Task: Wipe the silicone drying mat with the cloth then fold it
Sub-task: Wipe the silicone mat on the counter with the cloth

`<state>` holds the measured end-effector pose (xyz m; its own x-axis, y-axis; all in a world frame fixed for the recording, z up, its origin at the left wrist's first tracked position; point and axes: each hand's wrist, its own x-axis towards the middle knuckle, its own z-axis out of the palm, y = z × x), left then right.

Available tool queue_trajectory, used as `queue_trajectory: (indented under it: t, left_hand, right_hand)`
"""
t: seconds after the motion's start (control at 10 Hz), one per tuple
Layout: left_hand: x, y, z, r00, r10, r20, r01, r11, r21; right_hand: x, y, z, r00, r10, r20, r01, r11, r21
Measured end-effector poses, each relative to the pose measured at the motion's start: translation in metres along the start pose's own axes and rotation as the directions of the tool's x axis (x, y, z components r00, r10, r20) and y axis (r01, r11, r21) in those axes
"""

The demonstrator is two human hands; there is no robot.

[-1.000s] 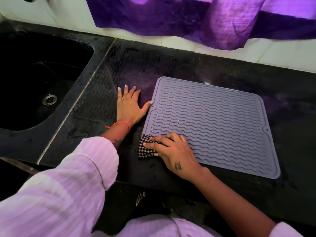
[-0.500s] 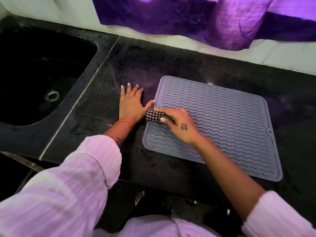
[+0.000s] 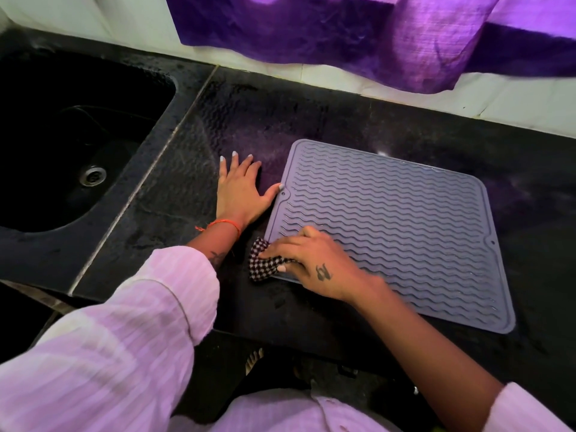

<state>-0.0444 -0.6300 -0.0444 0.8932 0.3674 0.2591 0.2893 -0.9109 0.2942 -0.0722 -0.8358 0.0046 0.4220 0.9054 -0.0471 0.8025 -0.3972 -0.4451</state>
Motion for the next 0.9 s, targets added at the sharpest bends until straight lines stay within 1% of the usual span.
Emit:
queue_trajectory:
  t: [0.1,0.2,0.3,0.4,0.5,0.6,0.7,0.8,0.9]
  left_hand:
    - [-0.001,0.0,-0.001,1.0,-0.002,0.001,0.002,1.0,-0.004]
    - [-0.002,0.0,-0.002,1.0,-0.005,0.008,0.005,1.0,-0.009]
    - [-0.001,0.0,-0.002,1.0,-0.001,0.001,0.001,1.0,-0.013]
    - [0.0,-0.001,-0.001,1.0,0.004,0.006,-0.004,1.0,-0.014]
    - [0.0,-0.002,-0.001,1.0,0.0,0.009,0.0,1.0,-0.014]
    - [0.0,-0.002,0.0,1.0,0.003,0.005,-0.003,0.999,-0.033]
    - [0.0,-0.002,0.0,1.0,0.006,-0.011,-0.006,0.999,-0.035]
    - [0.0,-0.002,0.001,1.0,0.005,-0.002,-0.005,1.0,-0.022]
    - [0.001,-0.001,0.001,1.0,0.001,0.003,0.0,1.0,-0.012]
  right_hand:
    - [-0.007,-0.003,-0.006,0.997,-0.062,0.052,0.063,0.998,-0.024]
    - [-0.008,0.002,-0.015,0.985,-0.09,0.149,0.091,0.996,0.005]
    - [-0.012,0.02,-0.028,0.965,-0.026,0.262,-0.036,0.973,0.229]
    - [-0.012,0.031,-0.039,0.978,0.169,0.123,-0.209,0.741,0.639]
    - [0.01,0.034,-0.03,0.937,0.324,-0.13,-0.208,0.818,0.537]
    - [0.029,0.022,-0.015,0.978,0.191,-0.077,-0.18,0.975,0.133]
    - [0.03,0.011,-0.016,0.991,0.13,-0.013,-0.131,0.988,-0.087]
    - [0.023,0.003,-0.02,0.997,0.063,0.047,-0.061,0.997,-0.041]
    - [0.014,-0.003,-0.017,0.996,0.03,0.083,-0.029,1.0,-0.004]
